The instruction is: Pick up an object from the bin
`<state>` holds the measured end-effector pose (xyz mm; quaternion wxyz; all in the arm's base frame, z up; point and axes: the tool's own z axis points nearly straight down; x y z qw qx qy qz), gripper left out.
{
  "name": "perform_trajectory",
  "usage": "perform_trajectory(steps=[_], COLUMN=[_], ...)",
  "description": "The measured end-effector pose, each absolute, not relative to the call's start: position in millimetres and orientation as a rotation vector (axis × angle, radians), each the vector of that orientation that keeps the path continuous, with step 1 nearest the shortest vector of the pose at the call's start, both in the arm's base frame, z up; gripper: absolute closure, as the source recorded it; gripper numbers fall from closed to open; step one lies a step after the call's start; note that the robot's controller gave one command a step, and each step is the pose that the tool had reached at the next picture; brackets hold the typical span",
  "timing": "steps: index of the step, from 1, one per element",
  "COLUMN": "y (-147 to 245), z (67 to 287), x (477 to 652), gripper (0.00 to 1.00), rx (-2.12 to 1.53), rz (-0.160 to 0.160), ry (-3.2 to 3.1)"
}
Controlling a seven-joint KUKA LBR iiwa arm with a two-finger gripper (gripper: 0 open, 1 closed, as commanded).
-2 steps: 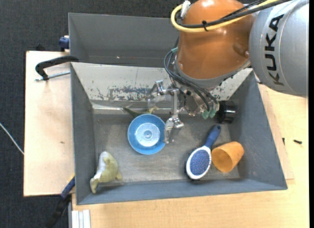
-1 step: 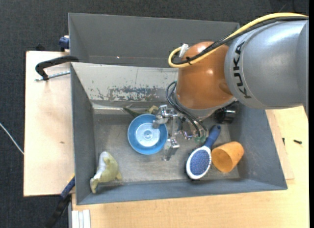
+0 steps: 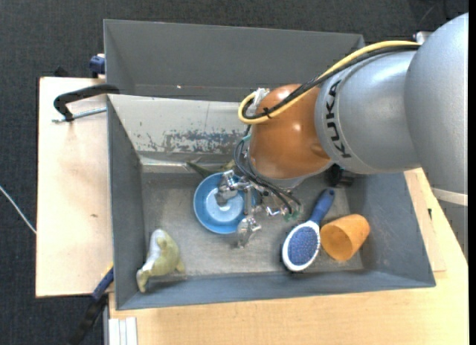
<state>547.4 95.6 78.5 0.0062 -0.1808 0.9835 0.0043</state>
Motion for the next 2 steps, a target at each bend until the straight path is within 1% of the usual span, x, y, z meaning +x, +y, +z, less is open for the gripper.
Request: perform_trajectory(steps=[1,2], y=[94,74], z=[75,216], x=[542.4,557.5], gripper=[1.0,1.0], rx=[-0.568,-0.652], rz=[0.012,-0.001], ry=[3.1,3.058])
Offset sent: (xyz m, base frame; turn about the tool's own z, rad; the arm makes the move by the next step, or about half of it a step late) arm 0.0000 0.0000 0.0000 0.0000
